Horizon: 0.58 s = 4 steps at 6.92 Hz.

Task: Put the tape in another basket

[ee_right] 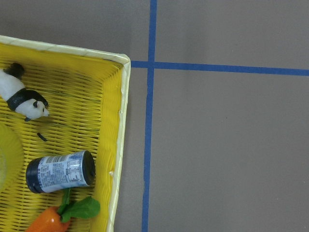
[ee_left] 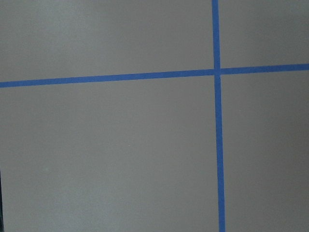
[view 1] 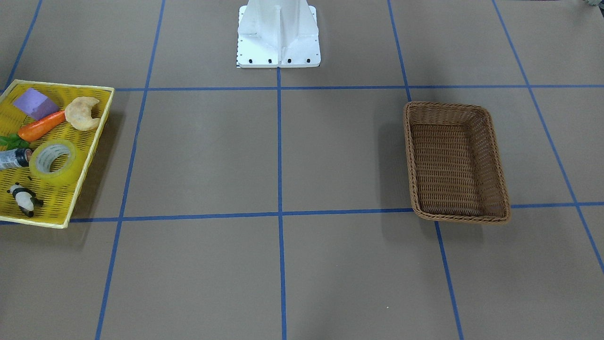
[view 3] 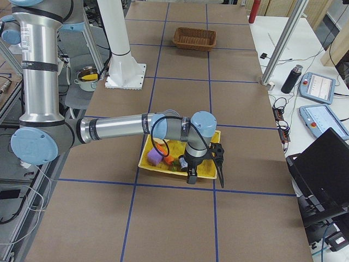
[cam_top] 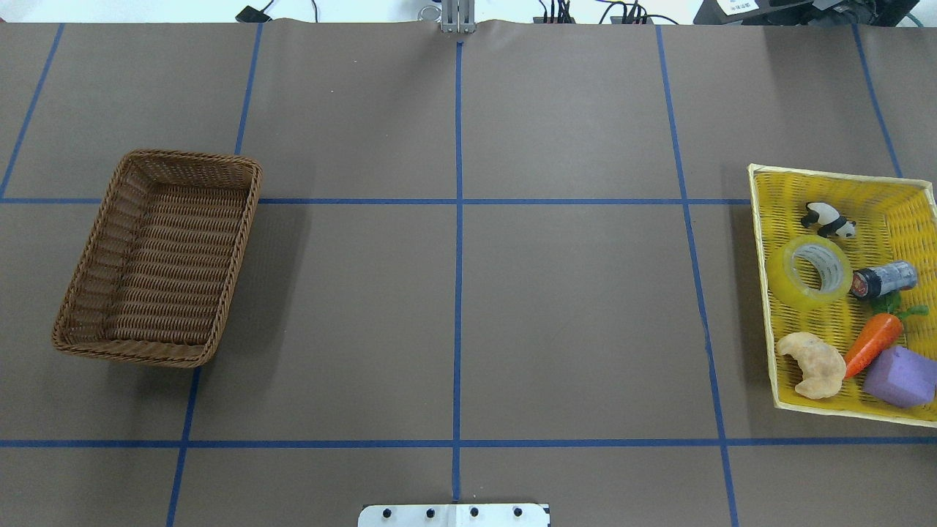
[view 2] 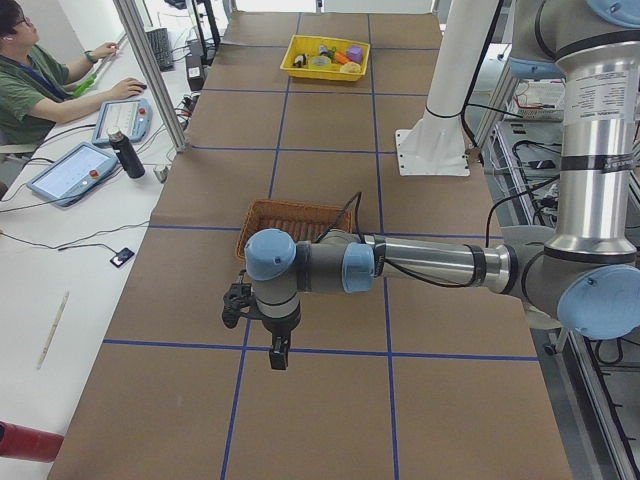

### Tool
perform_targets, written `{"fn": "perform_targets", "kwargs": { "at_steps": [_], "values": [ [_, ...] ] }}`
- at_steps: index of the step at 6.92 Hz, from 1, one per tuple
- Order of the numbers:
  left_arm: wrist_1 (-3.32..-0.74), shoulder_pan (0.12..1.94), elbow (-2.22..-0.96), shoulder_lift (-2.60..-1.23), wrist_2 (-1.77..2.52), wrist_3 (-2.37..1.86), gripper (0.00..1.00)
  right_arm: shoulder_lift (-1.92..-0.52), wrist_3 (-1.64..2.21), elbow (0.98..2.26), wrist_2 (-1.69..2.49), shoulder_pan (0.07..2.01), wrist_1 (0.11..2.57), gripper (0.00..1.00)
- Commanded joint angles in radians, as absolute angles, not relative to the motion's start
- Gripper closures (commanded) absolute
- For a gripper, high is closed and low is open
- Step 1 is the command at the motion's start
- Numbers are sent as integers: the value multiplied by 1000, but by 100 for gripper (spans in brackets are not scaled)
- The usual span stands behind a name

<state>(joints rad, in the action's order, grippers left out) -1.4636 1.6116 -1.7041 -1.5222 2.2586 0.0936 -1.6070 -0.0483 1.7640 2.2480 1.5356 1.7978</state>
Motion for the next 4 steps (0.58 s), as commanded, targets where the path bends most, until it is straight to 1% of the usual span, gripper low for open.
{"fn": "perform_targets", "kwargs": {
  "at_steps": [1, 4],
  "values": [
    [-1474, 1611, -1707, -1522, 2257, 104, 1, -1606, -48, 1766, 2249, 1536, 1798, 0],
    [-1474, 1611, -1689, -1520, 2255, 104, 1, -1608, -48, 1764, 2249, 1536, 1796, 0]
  ]
}}
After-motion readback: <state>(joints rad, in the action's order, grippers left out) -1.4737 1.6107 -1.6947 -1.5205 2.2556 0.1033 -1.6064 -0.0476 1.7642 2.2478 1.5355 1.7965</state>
